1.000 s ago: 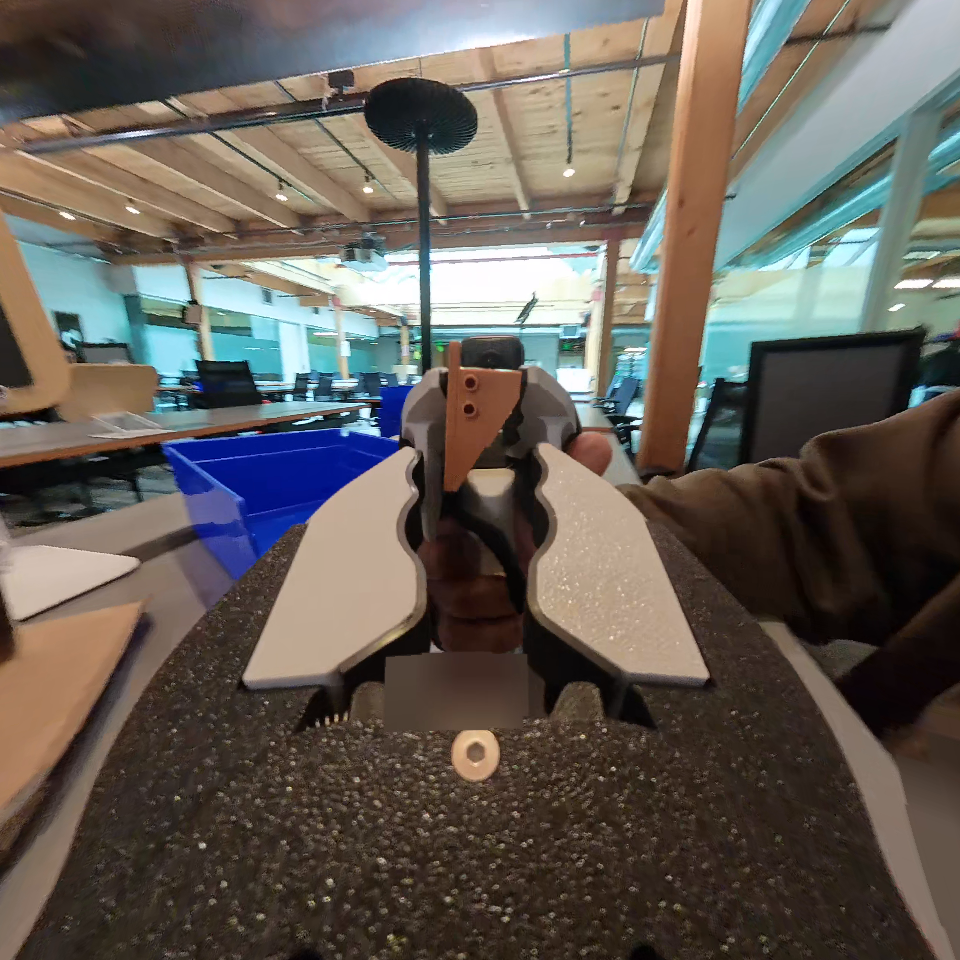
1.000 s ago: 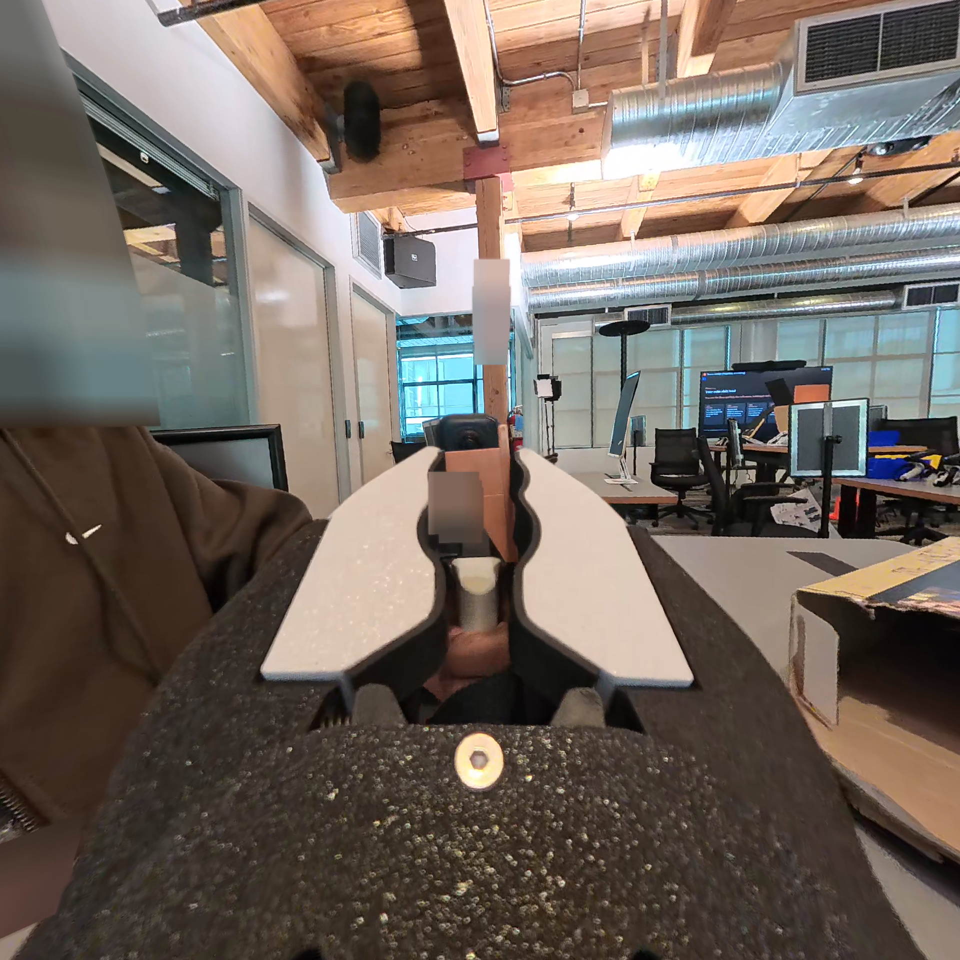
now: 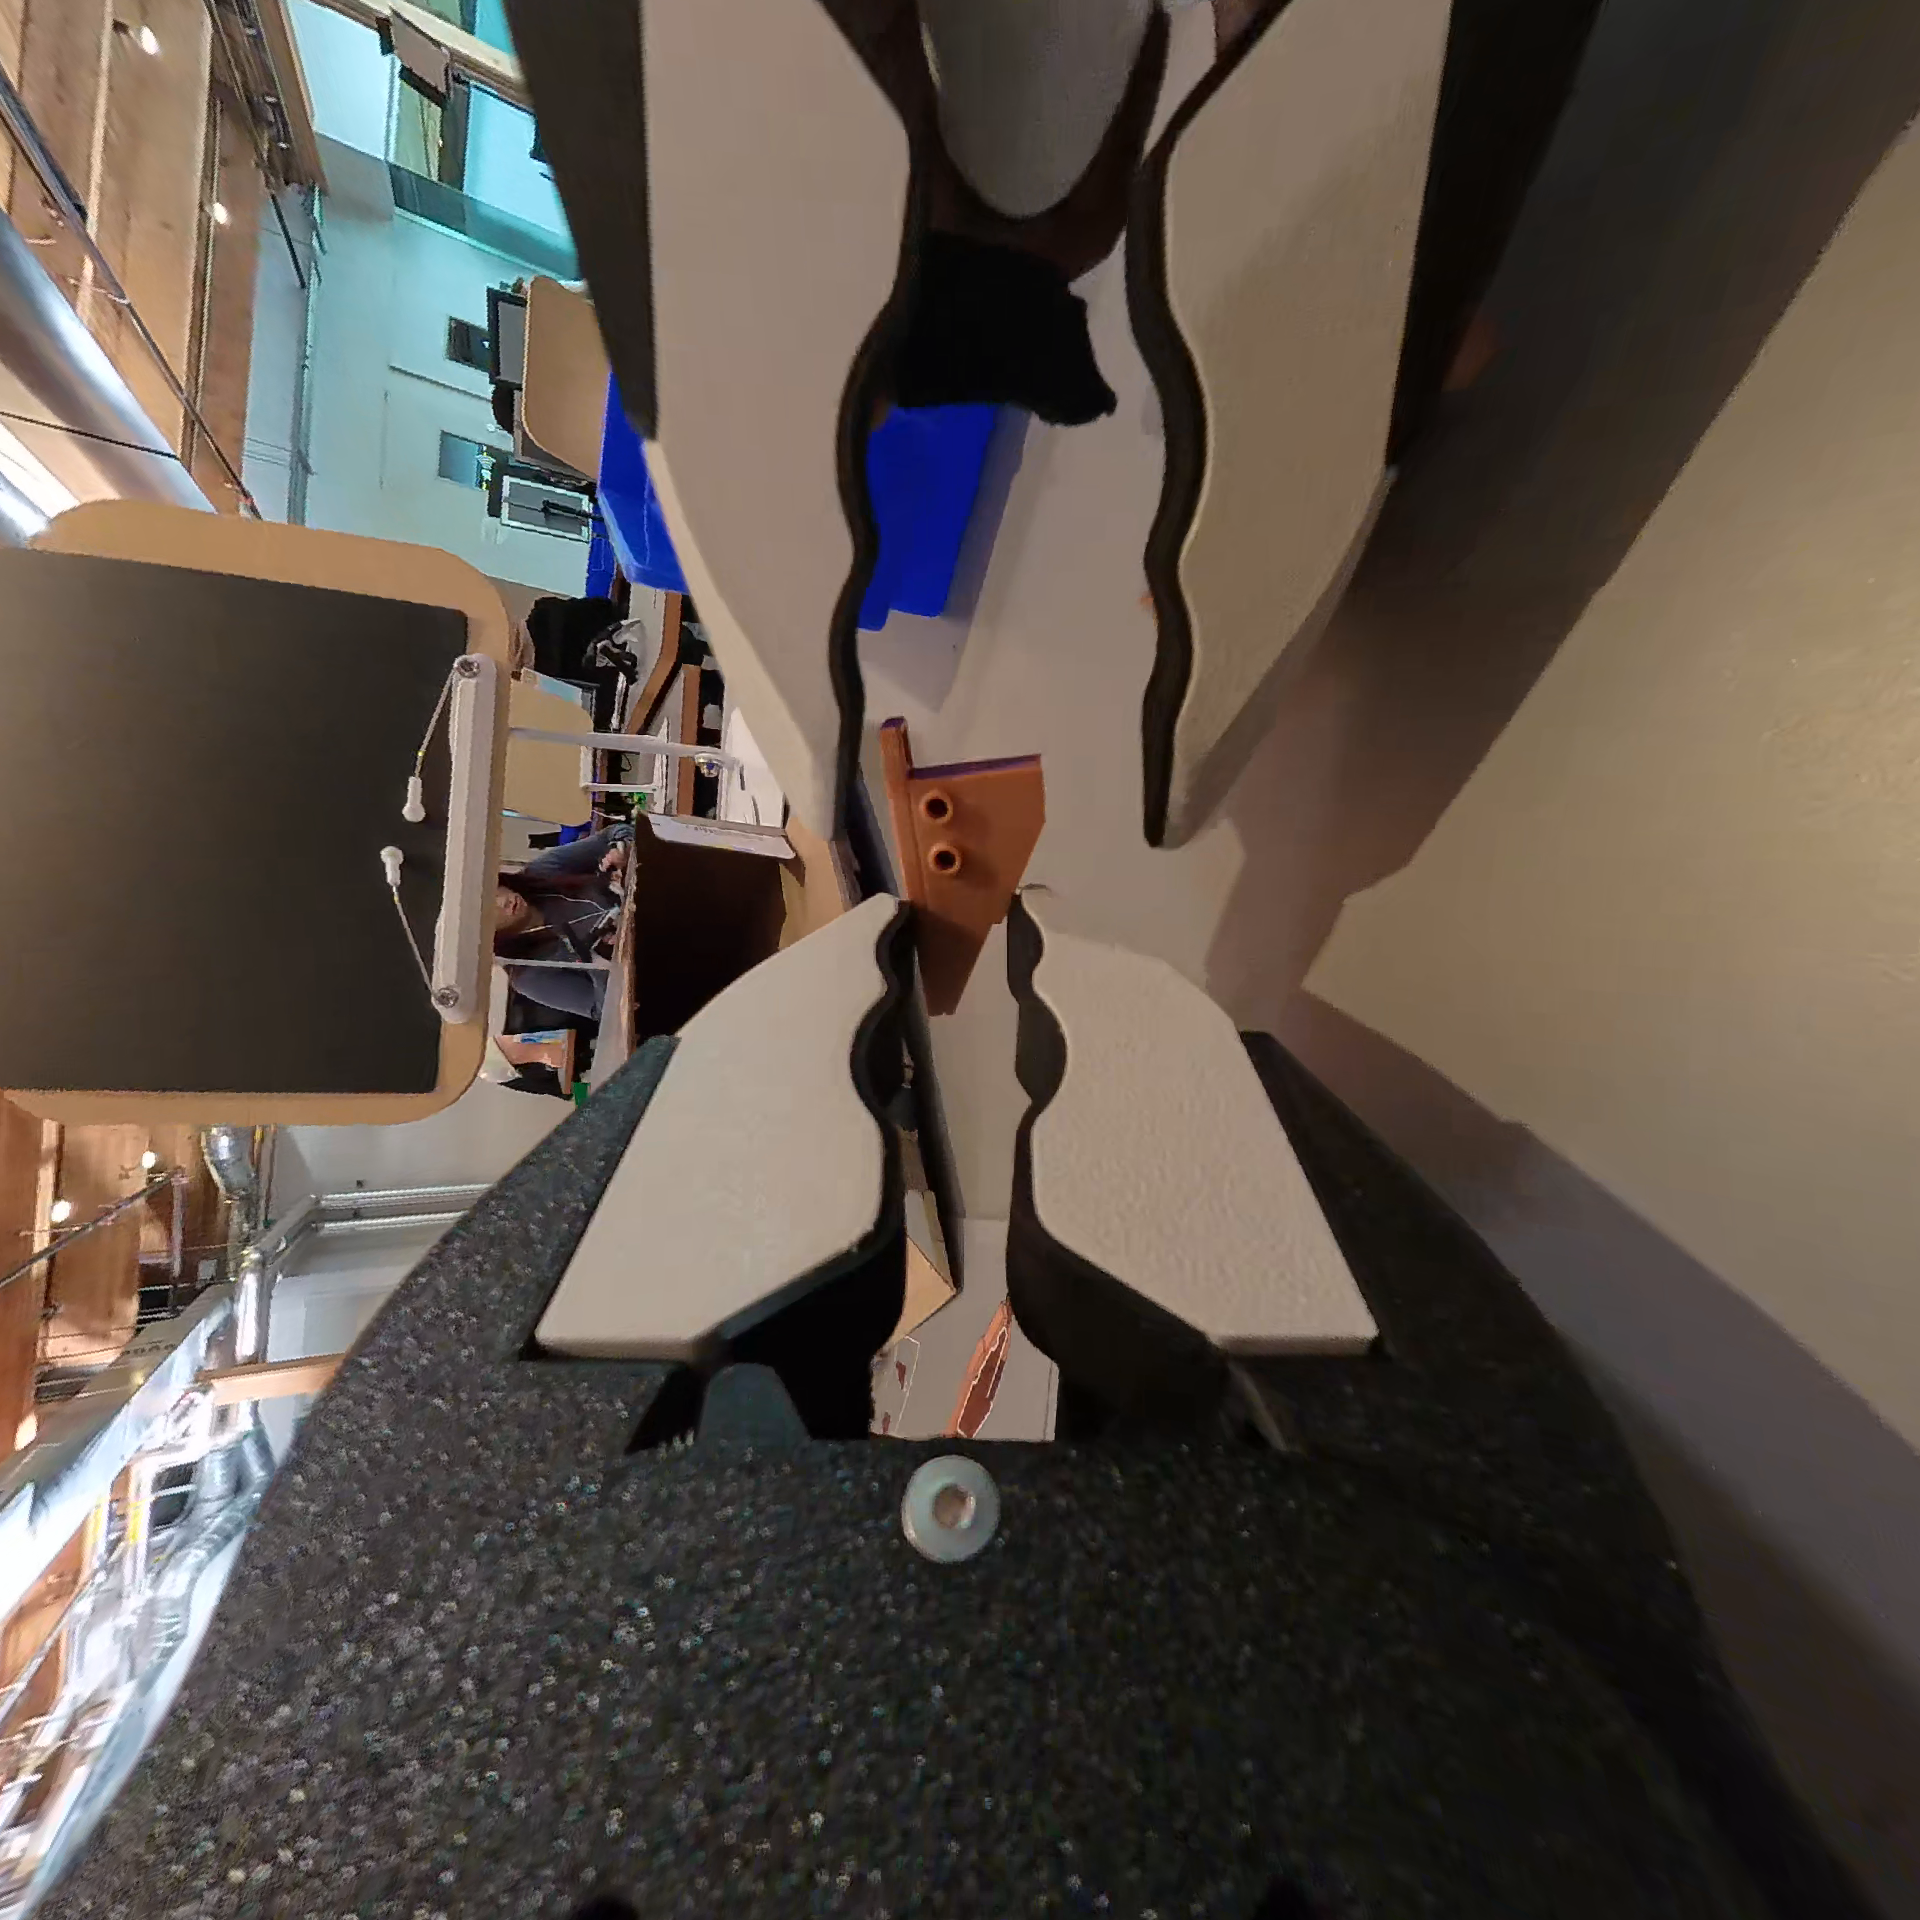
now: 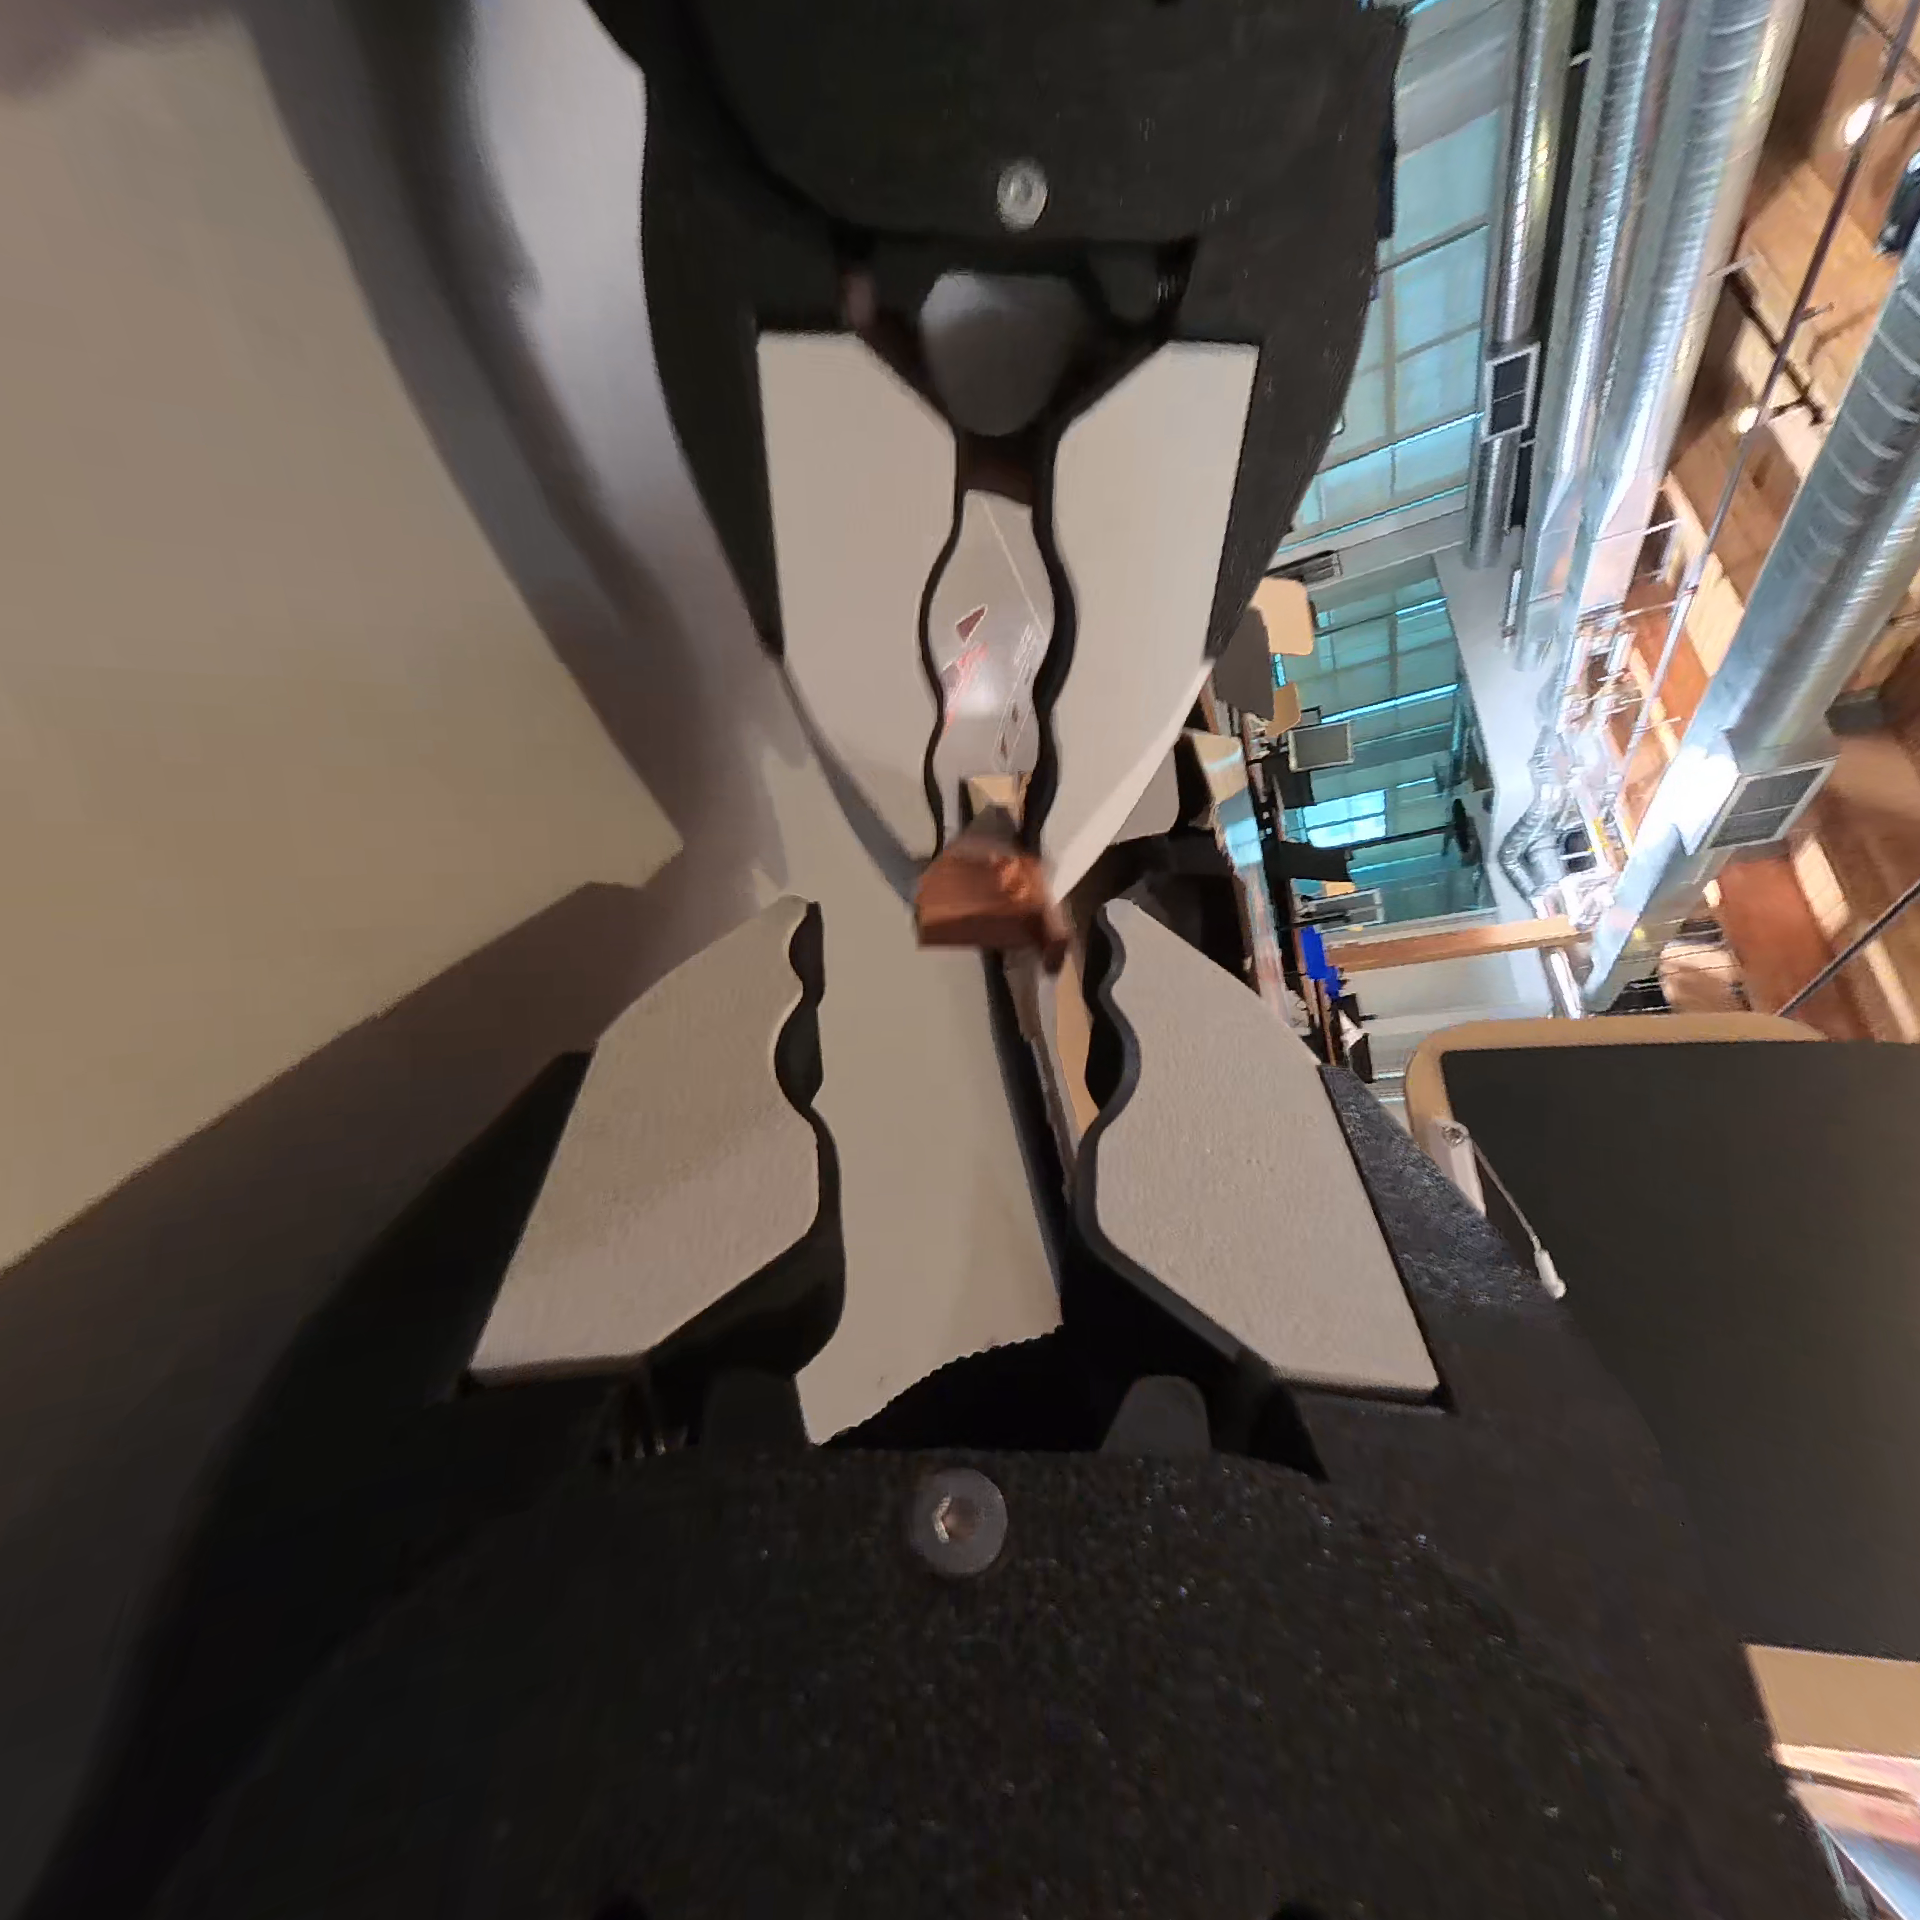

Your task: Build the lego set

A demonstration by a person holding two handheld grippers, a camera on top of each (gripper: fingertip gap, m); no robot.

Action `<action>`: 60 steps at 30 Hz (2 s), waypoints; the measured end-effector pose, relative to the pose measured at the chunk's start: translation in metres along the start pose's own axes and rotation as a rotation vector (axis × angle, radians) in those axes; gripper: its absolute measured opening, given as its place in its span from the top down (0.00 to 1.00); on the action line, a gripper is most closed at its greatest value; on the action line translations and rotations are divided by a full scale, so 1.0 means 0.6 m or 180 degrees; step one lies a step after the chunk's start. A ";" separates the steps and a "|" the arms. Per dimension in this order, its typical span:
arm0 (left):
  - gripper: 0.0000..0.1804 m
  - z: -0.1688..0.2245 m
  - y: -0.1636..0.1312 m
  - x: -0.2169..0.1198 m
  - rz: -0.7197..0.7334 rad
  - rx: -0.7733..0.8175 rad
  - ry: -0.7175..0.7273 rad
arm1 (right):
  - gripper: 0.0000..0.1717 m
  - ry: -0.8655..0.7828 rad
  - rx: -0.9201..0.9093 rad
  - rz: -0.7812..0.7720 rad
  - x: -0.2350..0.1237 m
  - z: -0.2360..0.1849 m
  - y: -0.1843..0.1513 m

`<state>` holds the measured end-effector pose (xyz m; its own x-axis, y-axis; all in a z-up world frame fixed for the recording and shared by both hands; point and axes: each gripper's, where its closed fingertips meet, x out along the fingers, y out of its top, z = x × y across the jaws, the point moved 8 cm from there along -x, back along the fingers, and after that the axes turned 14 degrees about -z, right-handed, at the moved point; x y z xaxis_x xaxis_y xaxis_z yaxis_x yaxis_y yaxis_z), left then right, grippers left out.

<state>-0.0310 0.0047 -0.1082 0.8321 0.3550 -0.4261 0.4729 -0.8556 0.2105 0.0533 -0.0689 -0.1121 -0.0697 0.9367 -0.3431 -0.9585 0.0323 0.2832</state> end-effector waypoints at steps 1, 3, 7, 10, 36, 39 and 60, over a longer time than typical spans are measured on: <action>0.91 0.003 0.002 0.001 -0.0024 0.0056 0.0012 | 0.73 -0.0021 0.0001 0.0011 0.000 0.000 0.003; 0.91 0.008 0.005 0.002 -0.0068 0.0148 0.0022 | 0.76 -0.0049 -0.0018 -0.0009 0.000 0.000 0.005; 0.91 0.012 0.010 0.001 -0.0096 0.0236 0.0057 | 0.80 -0.0068 -0.0102 -0.0124 0.002 -0.003 0.002; 0.91 0.013 0.012 0.002 -0.0156 0.0280 0.0089 | 0.80 -0.0061 -0.0107 -0.0199 0.005 -0.004 -0.001; 0.78 -0.030 -0.026 0.000 -0.0035 -0.0870 -0.0205 | 0.85 -0.0325 0.0292 0.0157 -0.013 0.028 -0.009; 0.76 -0.037 -0.033 -0.003 0.0545 -0.1782 -0.1102 | 0.85 -0.0376 0.0371 0.0288 -0.017 0.032 -0.006; 0.95 -0.046 -0.019 -0.025 0.2287 -0.3077 -0.2770 | 0.81 -0.0423 0.0324 0.0537 -0.033 0.037 0.014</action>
<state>-0.0409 0.0193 -0.0801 0.6999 -0.6542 -0.2866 0.3408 -0.0468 0.9390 0.0530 -0.0793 -0.0833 -0.1830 0.9693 -0.1643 -0.9032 -0.0998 0.4175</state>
